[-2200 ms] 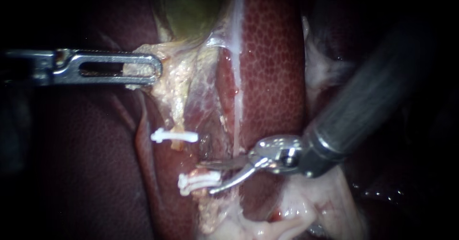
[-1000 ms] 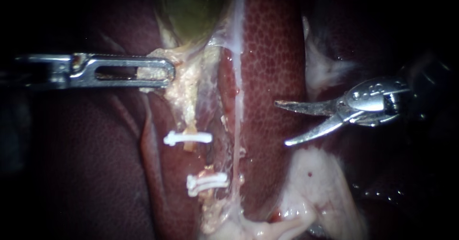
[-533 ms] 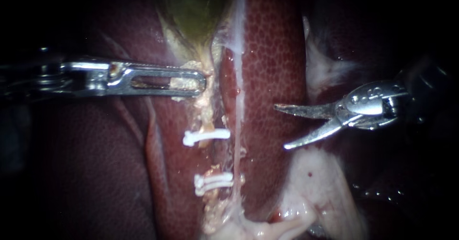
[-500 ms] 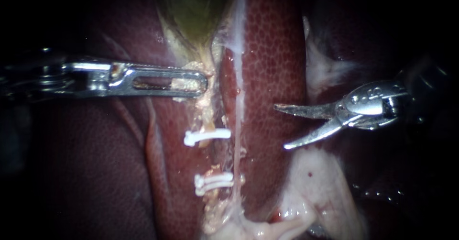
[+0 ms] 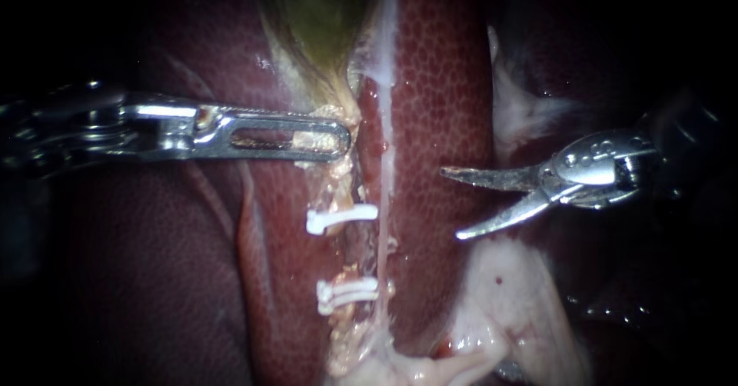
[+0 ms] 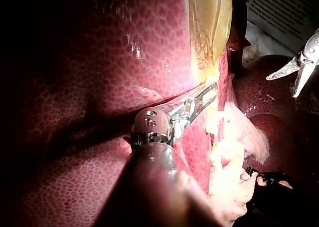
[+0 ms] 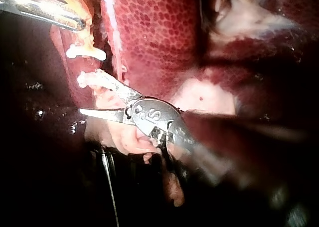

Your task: Go back from the cut left tube

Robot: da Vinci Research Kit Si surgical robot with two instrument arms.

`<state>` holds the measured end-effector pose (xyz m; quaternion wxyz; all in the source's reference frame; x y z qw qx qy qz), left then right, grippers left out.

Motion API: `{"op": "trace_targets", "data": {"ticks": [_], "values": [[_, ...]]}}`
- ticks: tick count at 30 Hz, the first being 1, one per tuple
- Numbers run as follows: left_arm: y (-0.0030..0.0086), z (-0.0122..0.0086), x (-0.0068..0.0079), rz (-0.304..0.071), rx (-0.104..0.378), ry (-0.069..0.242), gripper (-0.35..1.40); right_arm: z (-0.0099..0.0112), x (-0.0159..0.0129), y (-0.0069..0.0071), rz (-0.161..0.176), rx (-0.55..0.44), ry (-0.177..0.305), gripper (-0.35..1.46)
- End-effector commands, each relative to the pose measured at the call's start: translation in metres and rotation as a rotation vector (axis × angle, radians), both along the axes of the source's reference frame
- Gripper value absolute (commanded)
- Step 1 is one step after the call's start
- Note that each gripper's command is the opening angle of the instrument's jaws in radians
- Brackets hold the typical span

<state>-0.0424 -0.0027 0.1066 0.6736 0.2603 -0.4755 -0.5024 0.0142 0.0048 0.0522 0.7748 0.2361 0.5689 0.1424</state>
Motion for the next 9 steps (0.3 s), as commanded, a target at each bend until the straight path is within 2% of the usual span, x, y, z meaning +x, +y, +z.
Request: {"op": "trace_targets", "data": {"ticks": [1, 9], "values": [[0.0, -0.0001, 0.0001, 0.001, 0.0, -0.001, -0.35, 0.0, 0.0, 0.0, 0.0, 0.0, 0.0, 1.43], [0.0, -0.0002, 0.0001, 0.001, 0.0, -0.002, -0.35, -0.0001, 0.0001, 0.0, 0.003, 0.0, 0.001, 1.43]]}}
